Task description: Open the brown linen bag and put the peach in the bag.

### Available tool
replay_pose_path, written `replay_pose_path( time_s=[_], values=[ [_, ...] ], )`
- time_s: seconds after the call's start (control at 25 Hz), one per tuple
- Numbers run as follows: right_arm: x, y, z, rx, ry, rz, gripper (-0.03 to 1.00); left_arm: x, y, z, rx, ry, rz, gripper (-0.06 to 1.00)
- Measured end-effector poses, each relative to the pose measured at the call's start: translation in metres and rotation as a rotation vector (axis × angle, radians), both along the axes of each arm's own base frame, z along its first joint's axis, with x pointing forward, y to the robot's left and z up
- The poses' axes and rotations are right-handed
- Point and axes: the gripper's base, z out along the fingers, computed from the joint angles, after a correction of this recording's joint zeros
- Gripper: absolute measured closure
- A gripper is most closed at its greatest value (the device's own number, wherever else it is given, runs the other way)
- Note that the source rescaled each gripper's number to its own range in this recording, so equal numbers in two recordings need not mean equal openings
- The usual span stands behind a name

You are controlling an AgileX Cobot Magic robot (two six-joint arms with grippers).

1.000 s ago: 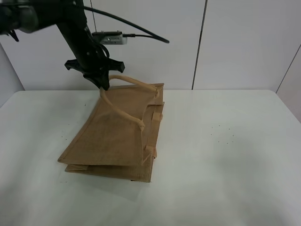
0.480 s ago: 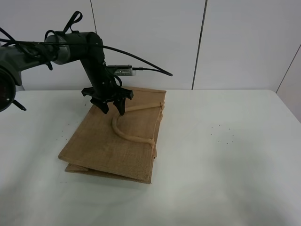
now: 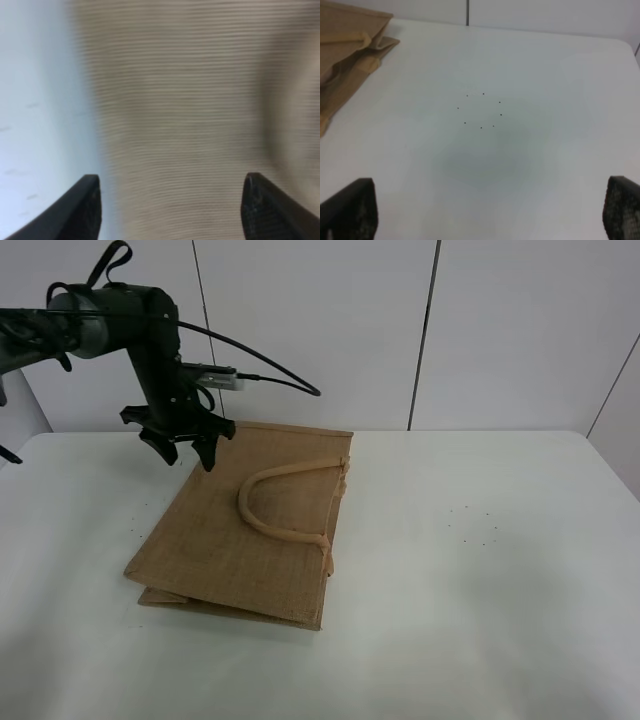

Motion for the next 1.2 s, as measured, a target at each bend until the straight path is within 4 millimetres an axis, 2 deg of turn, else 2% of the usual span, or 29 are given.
replay_pose_path(
  time_s=[0.16, 0.28, 0.4, 0.6, 0.72, 0.88, 1.08, 1.2],
  values=[
    [0.000, 0.000, 0.000, 0.000, 0.000, 0.000, -0.03, 0.005, 0.047, 0.000, 0.009, 0.012, 0.100, 0.12],
    [0.000, 0.000, 0.000, 0.000, 0.000, 0.000, -0.03, 0.007, 0.073, -0.001, 0.011, 0.015, 0.156, 0.12],
    [0.000, 0.000, 0.000, 0.000, 0.000, 0.000, -0.03, 0.006, 0.087, 0.001, 0.011, 0.014, 0.186, 0.12],
    [0.000, 0.000, 0.000, 0.000, 0.000, 0.000, -0.03, -0.011, 0.087, 0.015, -0.010, 0.020, 0.185, 0.12],
    [0.000, 0.000, 0.000, 0.000, 0.000, 0.000, -0.03, -0.031, 0.087, 0.029, -0.012, 0.026, 0.184, 0.12],
    [0.000, 0.000, 0.000, 0.000, 0.000, 0.000, -0.03, -0.066, 0.087, 0.059, -0.014, 0.000, 0.184, 0.12],
    [0.000, 0.000, 0.000, 0.000, 0.000, 0.000, -0.03, -0.126, 0.087, 0.101, -0.021, -0.069, 0.184, 0.12],
    [0.000, 0.000, 0.000, 0.000, 0.000, 0.000, -0.03, -0.167, 0.088, 0.119, -0.025, -0.111, 0.180, 0.12]
  ],
)
